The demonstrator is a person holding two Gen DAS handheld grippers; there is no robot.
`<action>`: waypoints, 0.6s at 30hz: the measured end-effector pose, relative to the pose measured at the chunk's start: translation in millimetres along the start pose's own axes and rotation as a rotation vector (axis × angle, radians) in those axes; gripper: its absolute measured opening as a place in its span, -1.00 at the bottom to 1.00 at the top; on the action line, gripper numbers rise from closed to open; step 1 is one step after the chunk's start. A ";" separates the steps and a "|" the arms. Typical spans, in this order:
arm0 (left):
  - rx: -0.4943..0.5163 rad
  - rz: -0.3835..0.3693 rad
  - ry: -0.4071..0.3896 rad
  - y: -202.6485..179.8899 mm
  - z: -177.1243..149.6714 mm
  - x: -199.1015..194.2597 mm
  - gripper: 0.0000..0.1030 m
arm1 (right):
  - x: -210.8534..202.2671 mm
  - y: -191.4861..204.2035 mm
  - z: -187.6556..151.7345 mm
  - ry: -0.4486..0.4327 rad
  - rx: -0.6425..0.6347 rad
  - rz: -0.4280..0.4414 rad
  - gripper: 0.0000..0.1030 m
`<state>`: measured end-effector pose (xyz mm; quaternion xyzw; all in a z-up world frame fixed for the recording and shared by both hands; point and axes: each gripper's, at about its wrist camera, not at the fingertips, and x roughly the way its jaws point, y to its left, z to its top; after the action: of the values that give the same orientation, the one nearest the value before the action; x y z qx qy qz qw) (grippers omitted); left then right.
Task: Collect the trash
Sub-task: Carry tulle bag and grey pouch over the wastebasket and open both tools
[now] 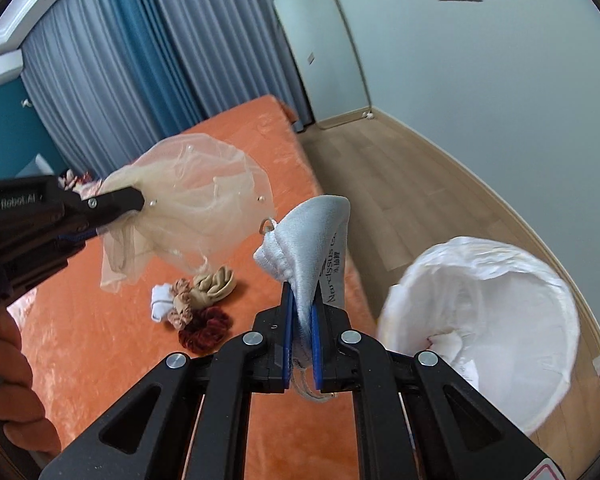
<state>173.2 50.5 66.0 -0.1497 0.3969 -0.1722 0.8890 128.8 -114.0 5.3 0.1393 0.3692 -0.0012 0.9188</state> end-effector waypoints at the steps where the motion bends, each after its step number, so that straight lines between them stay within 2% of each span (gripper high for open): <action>1: 0.011 -0.009 0.000 -10.7 -2.6 -2.1 -0.86 | -7.5 -7.4 1.4 -0.011 0.009 -0.008 -0.85; 11: 0.097 -0.100 0.045 -93.2 -35.0 -3.9 -0.85 | -69.2 -78.5 1.2 -0.088 0.101 -0.072 -0.85; 18: 0.142 -0.137 0.082 -129.7 -53.9 7.0 -0.85 | -88.9 -110.1 -4.3 -0.106 0.135 -0.109 -0.85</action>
<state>112.5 -75.6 79.1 -0.1059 0.4087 -0.2660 0.8666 49.7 -227.6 34.6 0.1805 0.3260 -0.0837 0.9242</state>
